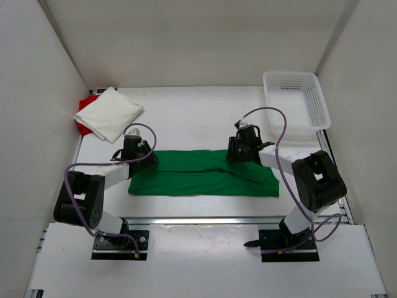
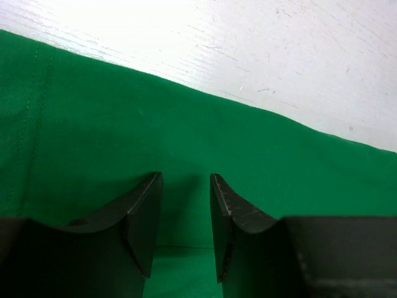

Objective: Fold and stack the t-shirts
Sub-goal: Fold the other side of the tshirt into a rectangle

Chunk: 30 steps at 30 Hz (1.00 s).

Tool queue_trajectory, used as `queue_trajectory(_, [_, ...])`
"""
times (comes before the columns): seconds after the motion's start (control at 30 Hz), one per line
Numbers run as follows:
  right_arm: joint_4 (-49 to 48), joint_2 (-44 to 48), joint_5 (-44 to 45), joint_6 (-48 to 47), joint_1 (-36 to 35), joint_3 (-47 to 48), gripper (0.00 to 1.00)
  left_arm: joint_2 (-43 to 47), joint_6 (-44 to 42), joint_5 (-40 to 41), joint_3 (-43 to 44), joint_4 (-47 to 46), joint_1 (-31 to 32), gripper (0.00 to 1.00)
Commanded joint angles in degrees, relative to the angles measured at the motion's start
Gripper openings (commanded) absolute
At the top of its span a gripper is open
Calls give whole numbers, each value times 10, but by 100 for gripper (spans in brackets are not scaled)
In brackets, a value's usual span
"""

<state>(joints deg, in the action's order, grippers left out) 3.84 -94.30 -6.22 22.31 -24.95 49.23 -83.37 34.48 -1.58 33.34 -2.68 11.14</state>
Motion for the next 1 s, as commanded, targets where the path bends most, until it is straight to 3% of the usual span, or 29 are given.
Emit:
queue_trajectory(0.0, [1,26,17,-2,-17,-11,28,11,-2,-3,-2,-15,6,47])
queue_trajectory(0.07, [-5,44,30,5,-23,-26,26,12,-2,4,-4,-18,12,47])
queue_trajectory(0.23, [11,78,37,16,-38,-39,3,14,2,5,-9,-19,17,47])
queue_trajectory(0.47, [48,160,79,56,-94,-79,0,19,3,9,1,-17,25,47])
queue_trajectory(0.53, [37,177,71,83,-108,-108,1,20,4,10,4,-16,26,47])
queue_trajectory(0.6, [28,196,68,106,-123,-127,10,19,3,9,6,-15,27,47])
queue_trajectory(0.73, [7,217,-9,134,-131,-154,15,25,4,7,7,-11,27,47])
queue_trajectory(0.83, [24,242,-20,129,-143,-153,28,30,2,6,12,-4,24,48])
queue_trajectory(0.97, [22,289,-14,117,-107,-163,31,37,2,4,13,-10,26,48])
